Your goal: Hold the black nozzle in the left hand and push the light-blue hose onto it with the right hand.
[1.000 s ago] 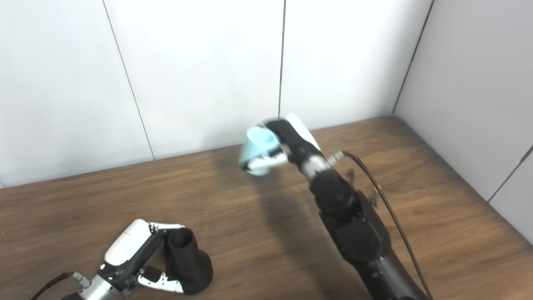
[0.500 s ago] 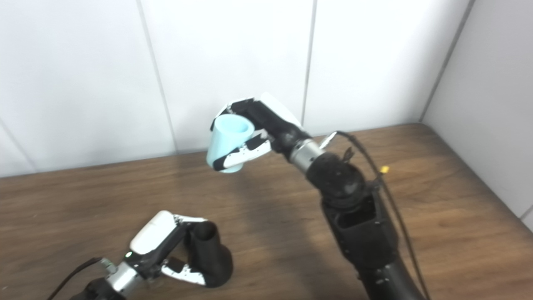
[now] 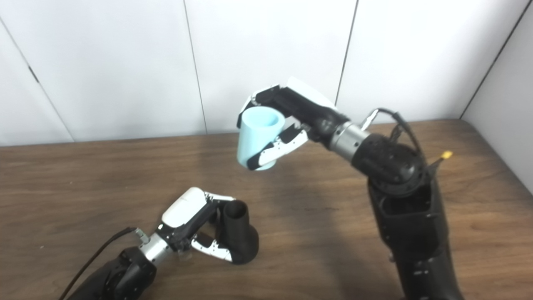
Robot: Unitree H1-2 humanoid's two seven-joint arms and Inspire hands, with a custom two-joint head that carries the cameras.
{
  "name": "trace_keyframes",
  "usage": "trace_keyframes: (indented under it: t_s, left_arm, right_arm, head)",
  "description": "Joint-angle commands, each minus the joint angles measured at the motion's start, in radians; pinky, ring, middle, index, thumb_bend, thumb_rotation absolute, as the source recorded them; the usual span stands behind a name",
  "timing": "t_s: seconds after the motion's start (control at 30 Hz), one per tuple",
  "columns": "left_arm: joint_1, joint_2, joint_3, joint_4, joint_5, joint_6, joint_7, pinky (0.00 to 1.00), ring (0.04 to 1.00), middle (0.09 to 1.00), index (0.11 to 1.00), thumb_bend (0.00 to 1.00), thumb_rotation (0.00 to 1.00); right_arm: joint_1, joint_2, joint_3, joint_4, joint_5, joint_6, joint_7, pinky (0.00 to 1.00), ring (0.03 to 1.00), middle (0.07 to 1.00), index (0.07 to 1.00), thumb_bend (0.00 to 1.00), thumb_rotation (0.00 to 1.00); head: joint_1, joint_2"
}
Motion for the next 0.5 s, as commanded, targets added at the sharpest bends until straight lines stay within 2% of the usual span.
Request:
trace_keyframes:
  t_s: [0.0,0.2,0.37,0.47]
  left_arm:
    - [0.115,-0.016,-0.047,0.100,0.057,0.044,-0.053,0.25,0.380,0.422,0.510,0.50,0.00]
    - [0.115,-0.017,-0.042,0.076,0.045,0.076,-0.090,0.26,0.378,0.426,0.514,0.50,0.00]
    - [0.113,-0.023,-0.037,0.083,0.043,0.072,-0.093,0.26,0.376,0.427,0.513,0.50,0.00]
    - [0.112,-0.028,-0.037,0.088,0.044,0.068,-0.091,0.26,0.377,0.427,0.514,0.50,0.00]
  right_arm:
    - [-0.040,0.008,-0.023,-0.046,-0.015,-0.004,0.035,0.37,0.438,0.483,0.495,0.52,0.00]
    - [-0.019,0.041,-0.046,-0.062,-0.080,-0.004,0.101,0.38,0.441,0.481,0.496,0.52,0.00]
    - [0.018,0.065,-0.035,-0.050,-0.081,-0.004,0.070,0.36,0.424,0.472,0.516,0.52,0.00]
    - [0.044,0.068,-0.013,-0.036,-0.040,-0.005,0.023,0.33,0.418,0.470,0.520,0.52,0.00]
  head:
    - [-0.001,0.003]
    - [0.006,0.010]
    - [0.013,0.013]
    - [0.016,0.014]
